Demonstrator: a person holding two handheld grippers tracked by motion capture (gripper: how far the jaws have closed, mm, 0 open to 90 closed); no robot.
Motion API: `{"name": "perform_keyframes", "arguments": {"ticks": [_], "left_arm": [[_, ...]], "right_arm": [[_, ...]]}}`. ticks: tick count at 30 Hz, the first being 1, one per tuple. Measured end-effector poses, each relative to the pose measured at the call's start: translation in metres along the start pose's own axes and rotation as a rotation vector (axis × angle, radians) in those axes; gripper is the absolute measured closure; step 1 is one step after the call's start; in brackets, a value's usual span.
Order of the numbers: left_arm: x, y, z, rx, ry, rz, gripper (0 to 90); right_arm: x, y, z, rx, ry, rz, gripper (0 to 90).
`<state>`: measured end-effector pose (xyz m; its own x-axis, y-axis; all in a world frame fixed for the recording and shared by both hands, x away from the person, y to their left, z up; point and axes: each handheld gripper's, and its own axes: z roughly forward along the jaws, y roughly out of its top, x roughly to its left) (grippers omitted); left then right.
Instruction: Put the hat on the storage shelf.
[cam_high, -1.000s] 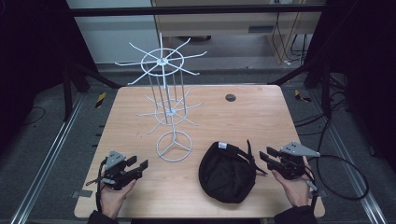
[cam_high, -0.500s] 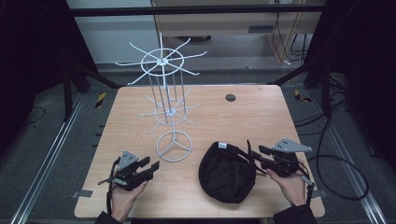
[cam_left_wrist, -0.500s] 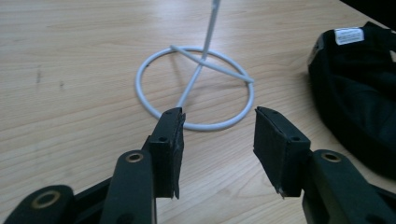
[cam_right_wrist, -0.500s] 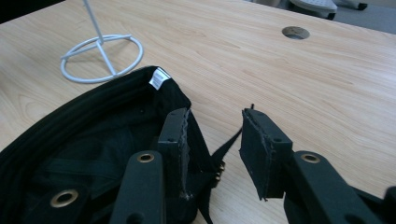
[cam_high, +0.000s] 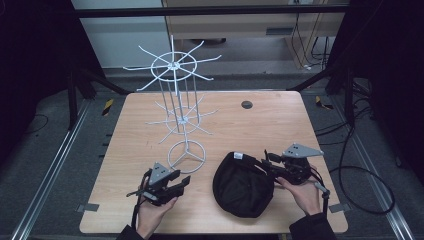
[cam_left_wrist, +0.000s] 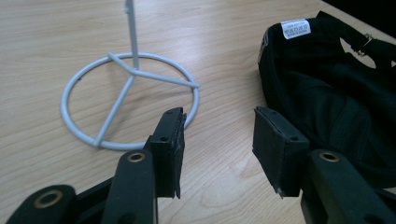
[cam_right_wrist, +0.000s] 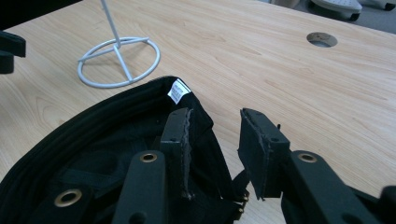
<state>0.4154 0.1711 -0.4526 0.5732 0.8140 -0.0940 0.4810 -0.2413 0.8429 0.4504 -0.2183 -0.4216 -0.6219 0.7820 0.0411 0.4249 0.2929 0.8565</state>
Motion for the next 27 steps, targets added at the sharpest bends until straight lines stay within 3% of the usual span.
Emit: {"name": "perform_keyframes", "arguments": {"ticks": [10, 27], "left_arm": [[-0.027, 0.008, 0.019, 0.011, -0.062, 0.002, 48.5], [-0.057, 0.0, 0.057, 0.119, -0.105, 0.032, 43.2]], "right_arm": [[0.0, 0.002, 0.02, 0.036, 0.021, -0.003, 62.6], [-0.002, -0.003, 0.058, 0.092, 0.029, -0.005, 54.0]]}}
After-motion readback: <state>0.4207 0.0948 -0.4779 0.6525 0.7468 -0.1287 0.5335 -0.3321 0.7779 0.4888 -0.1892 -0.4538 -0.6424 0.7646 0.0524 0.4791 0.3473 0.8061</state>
